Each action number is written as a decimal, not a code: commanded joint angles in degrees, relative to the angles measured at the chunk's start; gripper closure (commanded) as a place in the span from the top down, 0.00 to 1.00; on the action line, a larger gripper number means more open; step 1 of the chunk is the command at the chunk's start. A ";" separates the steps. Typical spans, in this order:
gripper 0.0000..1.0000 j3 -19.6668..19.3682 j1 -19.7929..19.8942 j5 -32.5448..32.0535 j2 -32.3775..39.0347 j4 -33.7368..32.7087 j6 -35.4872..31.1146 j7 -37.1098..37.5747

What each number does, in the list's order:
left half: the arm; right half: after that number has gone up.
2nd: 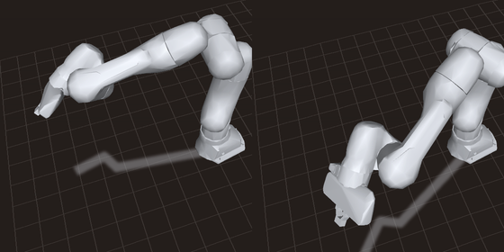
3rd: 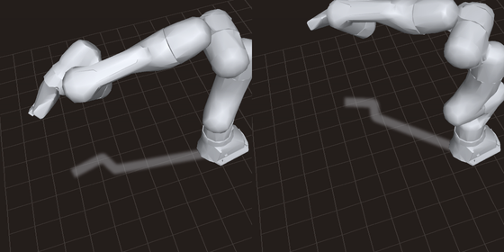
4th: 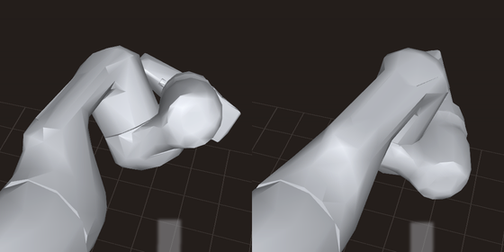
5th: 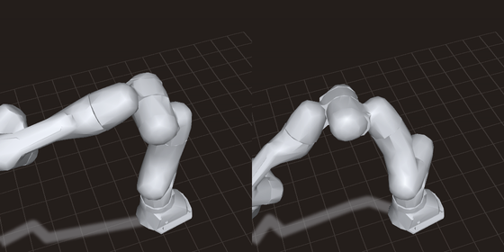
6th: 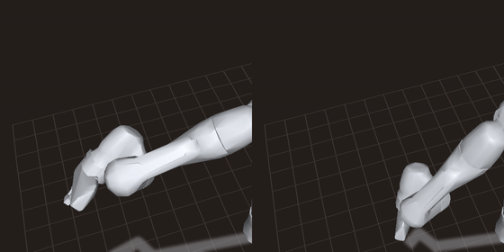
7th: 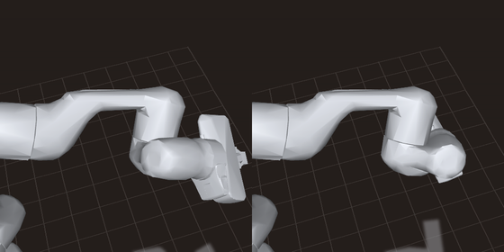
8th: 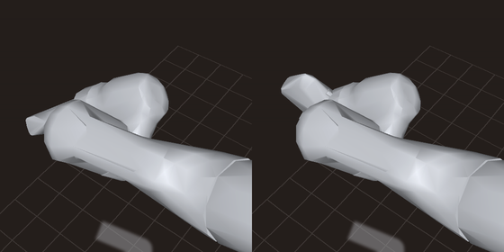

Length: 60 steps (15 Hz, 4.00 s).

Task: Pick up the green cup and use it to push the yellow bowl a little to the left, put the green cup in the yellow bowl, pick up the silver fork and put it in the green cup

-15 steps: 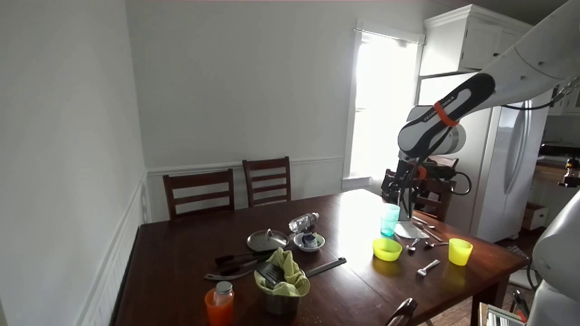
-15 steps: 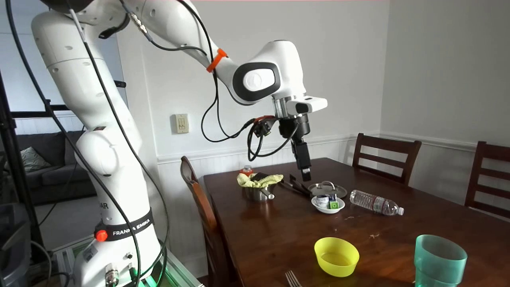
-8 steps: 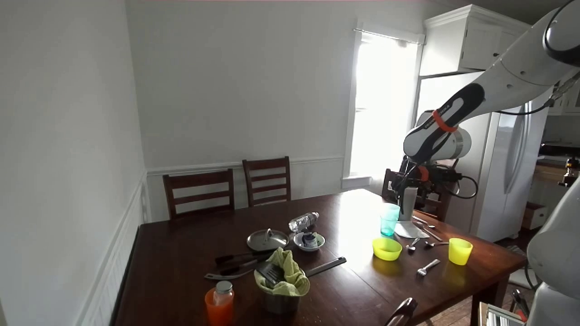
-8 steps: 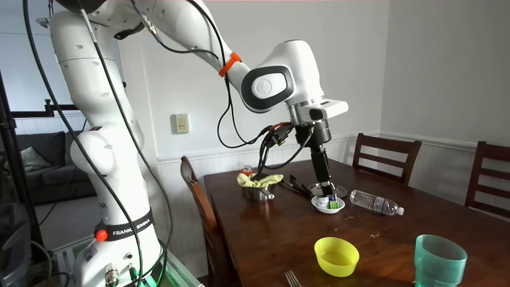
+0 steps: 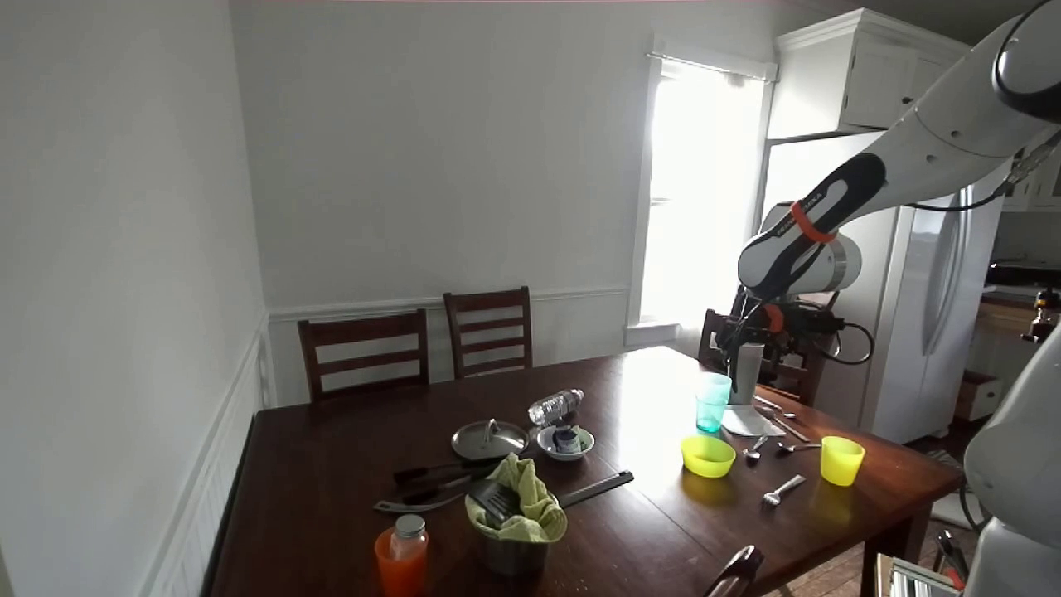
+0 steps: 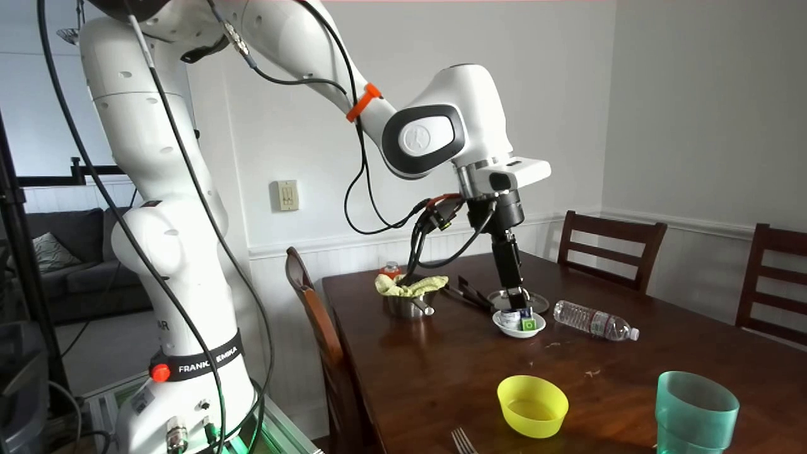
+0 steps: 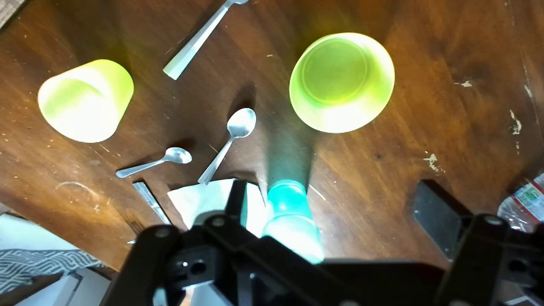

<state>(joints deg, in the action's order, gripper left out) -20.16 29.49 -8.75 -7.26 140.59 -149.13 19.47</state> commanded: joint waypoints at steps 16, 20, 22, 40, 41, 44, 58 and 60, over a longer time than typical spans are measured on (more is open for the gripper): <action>1.00 -4.33 2.04 15.03 30.63 -33.82 18.91 -6.59; 1.00 -2.78 5.88 18.34 35.38 -38.61 15.45 -13.19; 1.00 -1.50 7.96 20.60 36.98 -40.62 14.10 -15.40; 1.00 6.61 16.72 30.29 46.37 -48.52 8.25 -15.42; 1.00 6.68 16.62 30.25 46.63 -48.61 7.93 -15.06; 0.99 6.62 16.39 30.04 47.48 -48.71 6.90 -13.56; 0.00 6.82 17.01 30.28 47.83 -49.29 7.94 -11.57; 0.00 6.97 17.22 30.46 47.74 -49.48 8.53 -11.41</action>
<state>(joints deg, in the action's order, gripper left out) -14.27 45.20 20.04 39.46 93.48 -142.00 7.59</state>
